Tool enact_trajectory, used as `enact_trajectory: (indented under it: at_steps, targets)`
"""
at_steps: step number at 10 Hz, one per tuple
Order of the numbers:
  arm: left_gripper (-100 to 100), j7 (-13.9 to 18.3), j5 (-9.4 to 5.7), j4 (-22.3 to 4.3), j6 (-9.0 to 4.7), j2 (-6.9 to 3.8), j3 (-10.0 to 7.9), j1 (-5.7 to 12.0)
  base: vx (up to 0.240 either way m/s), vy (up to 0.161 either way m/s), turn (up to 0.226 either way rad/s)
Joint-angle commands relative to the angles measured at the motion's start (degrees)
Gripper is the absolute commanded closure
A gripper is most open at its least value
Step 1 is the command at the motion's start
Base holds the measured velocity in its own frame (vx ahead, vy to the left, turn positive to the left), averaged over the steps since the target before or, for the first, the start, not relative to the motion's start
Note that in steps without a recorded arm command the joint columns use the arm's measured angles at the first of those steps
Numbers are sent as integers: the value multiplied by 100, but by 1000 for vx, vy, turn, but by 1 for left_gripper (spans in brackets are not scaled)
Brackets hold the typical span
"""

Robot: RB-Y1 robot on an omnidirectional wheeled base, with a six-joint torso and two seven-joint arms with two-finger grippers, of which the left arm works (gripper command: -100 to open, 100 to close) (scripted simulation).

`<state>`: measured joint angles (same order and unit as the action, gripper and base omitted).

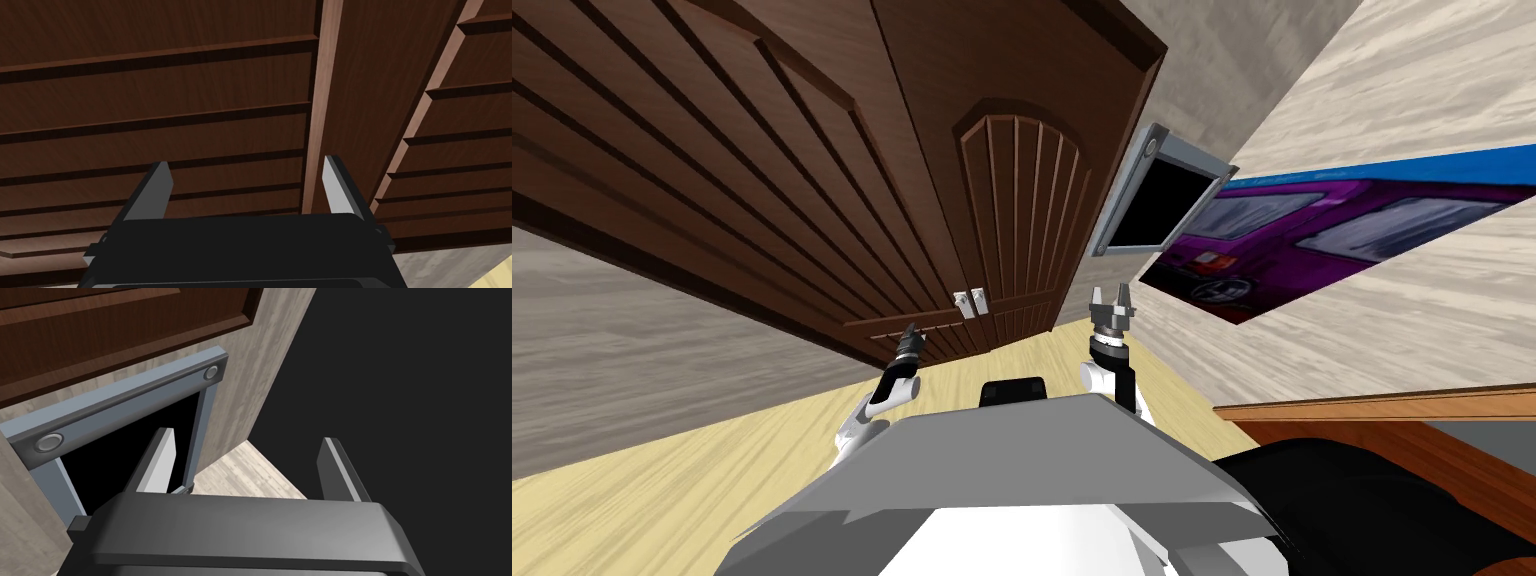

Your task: Pull the door open

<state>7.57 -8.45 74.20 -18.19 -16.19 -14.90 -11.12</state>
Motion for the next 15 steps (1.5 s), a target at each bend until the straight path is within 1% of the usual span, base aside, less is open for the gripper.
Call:
enact_trajectory:
  at_steps: [1, 2, 6, 7, 8, 13, 14, 15]
  targets:
    - [-100, -17, 7, -23, -9, 27, 0, 51, 178, 28, -51]
    - [-100, -22, 14, -17, -15, 52, 34, 100, 185, 6, -72]
    - [-100, -30, 54, 62, -42, 187, 267, 339, 200, -54, -137]
    - [-100, -38, 51, 19, -70, 175, 230, 301, 96, -47, -21]
    - [100, -38, 51, 19, -70, 175, 230, 301, -13, 7, 24]
    - [100, -38, 51, 19, -70, 175, 230, 301, -19, 11, 1]
    - [-100, -24, 33, 7, -58, 113, 148, 194, -128, 63, 153]
    - [-100, -19, 30, 13, -56, 104, 143, 175, -209, 82, 111]
